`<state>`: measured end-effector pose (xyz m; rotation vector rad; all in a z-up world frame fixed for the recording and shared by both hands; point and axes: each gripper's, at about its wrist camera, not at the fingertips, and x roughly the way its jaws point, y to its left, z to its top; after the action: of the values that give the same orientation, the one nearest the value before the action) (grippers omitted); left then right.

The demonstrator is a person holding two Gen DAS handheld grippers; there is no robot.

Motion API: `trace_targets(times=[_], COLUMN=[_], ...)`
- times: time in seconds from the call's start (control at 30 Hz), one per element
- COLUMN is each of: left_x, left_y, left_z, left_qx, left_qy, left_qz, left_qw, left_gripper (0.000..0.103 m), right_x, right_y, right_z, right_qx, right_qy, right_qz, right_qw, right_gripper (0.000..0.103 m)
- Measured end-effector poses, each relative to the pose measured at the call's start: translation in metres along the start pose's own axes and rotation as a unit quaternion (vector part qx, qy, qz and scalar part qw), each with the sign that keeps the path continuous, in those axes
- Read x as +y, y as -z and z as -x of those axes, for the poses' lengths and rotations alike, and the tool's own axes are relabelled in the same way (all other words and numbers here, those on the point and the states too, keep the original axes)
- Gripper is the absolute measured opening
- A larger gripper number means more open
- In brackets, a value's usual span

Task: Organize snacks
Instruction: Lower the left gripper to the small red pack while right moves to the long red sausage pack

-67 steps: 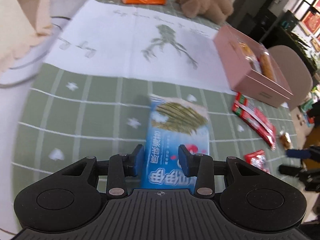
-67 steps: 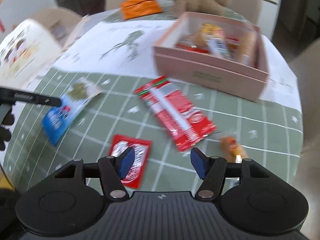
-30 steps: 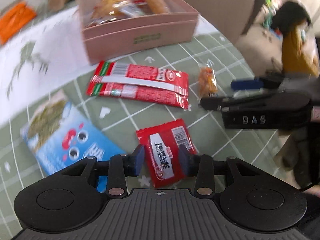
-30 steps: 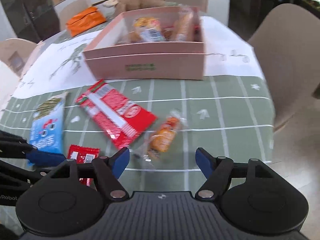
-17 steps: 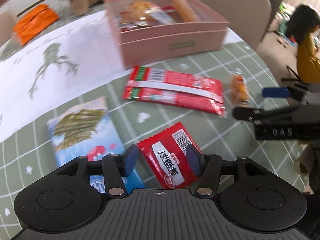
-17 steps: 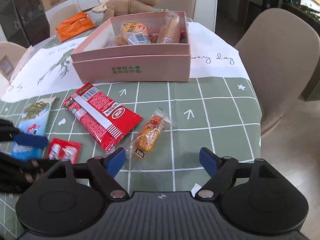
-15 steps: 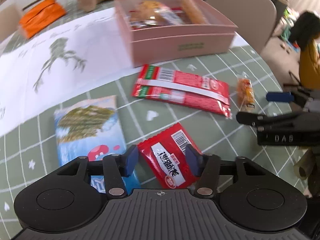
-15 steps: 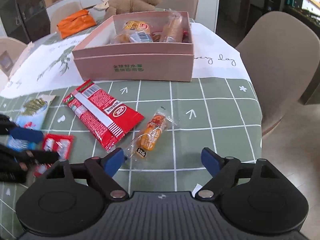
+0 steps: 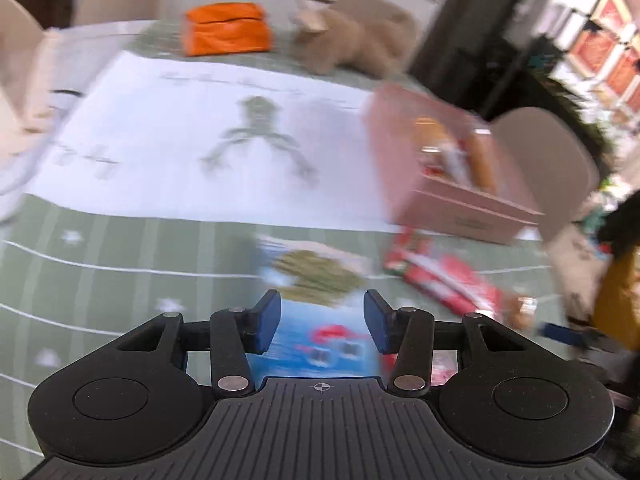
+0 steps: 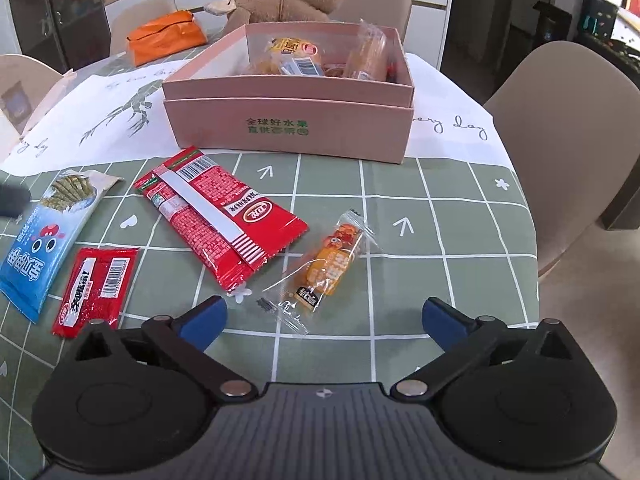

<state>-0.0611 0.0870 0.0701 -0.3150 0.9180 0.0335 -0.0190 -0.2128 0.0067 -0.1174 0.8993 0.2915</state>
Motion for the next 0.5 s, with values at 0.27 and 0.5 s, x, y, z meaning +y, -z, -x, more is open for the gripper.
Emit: trace_targets(times=[0.27,0.5], left_x=[-0.015,-0.075], left_y=[0.001,0.029], left_z=[-0.007,-0.028], left_qx=[0.023,0.102], left_qy=[0.022,0.087], left_qz=[-0.027,-0.130], left_qw=[0.9991,0.9824], left_gripper=[0.050,0.050], right_x=[0.002,0.004], right_y=[0.000,0.005], right_z=[0.000,0.002], right_qx=[-0.005,-0.012], right_qy=[-0.002,-0.002], right_qz=[0.002,0.003], right_qw=[1.000,1.000], right_gripper=[0.103,0.103])
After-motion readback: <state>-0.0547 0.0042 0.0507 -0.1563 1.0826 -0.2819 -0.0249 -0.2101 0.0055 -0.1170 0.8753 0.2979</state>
